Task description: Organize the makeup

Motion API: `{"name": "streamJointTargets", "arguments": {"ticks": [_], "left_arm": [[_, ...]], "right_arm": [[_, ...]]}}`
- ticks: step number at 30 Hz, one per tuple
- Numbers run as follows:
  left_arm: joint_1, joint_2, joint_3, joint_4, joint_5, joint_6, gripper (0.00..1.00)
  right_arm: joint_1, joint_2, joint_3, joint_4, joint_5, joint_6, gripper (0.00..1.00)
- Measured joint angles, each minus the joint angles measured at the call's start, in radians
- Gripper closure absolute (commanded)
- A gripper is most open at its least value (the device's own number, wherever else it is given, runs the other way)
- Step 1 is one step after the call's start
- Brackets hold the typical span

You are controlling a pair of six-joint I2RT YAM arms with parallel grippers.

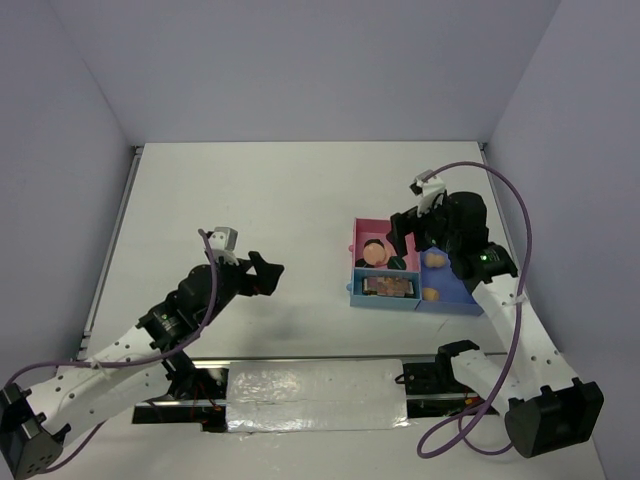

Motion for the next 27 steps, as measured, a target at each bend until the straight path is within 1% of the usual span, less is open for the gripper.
{"name": "streamJointTargets", "arguments": {"ticks": [6,15,21,27], "left_arm": [[0.0,-0.028,0.0,-0.014,-0.007,-0.004,0.01],[0.0,-0.035,0.0,-0.027,-0.01,-0.005,0.01],[0.0,-0.035,0.0,-0.035,-0.01,-0.005,0.01],[0.0,-0.036,0.0,-0.041,-0.012,-0.005,0.01]], "right_arm": [[-0.006,0.0,0.014,0.019,0.033,0.058,0.0],[-0.006,0.0,0.02,0.038,0.144,0.16,0.0],[-0.008,0.0,0.02,0.046,0.2,0.188,0.0],[-0.008,0.0,0.02,0.058,0.222,0.201,0.0]]}}
